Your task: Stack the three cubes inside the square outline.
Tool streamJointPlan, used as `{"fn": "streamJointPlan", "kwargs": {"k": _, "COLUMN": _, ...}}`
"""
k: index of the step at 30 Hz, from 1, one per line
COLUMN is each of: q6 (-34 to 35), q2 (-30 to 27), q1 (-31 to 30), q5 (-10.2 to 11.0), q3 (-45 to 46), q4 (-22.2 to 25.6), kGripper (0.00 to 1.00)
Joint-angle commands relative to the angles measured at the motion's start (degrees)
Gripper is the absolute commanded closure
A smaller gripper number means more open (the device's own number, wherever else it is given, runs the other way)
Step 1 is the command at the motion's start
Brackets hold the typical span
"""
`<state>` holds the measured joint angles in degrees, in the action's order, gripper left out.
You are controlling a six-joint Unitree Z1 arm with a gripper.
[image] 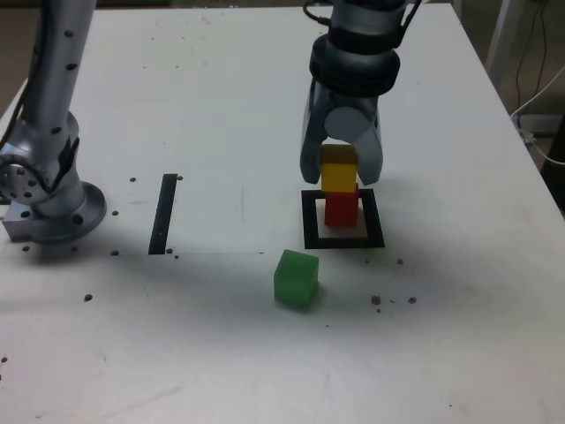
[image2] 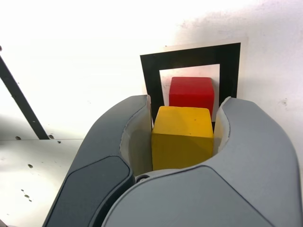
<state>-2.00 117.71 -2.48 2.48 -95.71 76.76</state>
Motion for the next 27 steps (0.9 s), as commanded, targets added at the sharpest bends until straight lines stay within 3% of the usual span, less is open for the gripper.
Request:
{"fn": "streamJointPlan", "kwargs": {"k": 1, "q6": 0.1, "q2": 0.64, "q1": 0.22, "q5": -0.26, "q3": -0.31, "q4": -0.33, "kGripper": 0.72}}
{"fn": "streamJointPlan", "kwargs": {"k": 22, "q6": -0.26, "q2": 2.54, "q1": 1.09, "q5": -0.52, "q3": 0.18, "q4": -0.88, "kGripper": 0.71}}
{"fn": "streamJointPlan", "kwargs": {"k": 24, "q6": -0.5, "q2": 2.68, "q1": 1.16, "q5": -0.65, "q3": 0.29, "q4": -0.91, "kGripper": 0.64}}
{"fn": "streamJointPlan", "kwargs": {"k": 27, "q6": -1.17, "q2": 2.84, "q1": 1.23, "q5": -1.0, "q3": 0.48, "q4": -0.95, "kGripper": 0.4}}
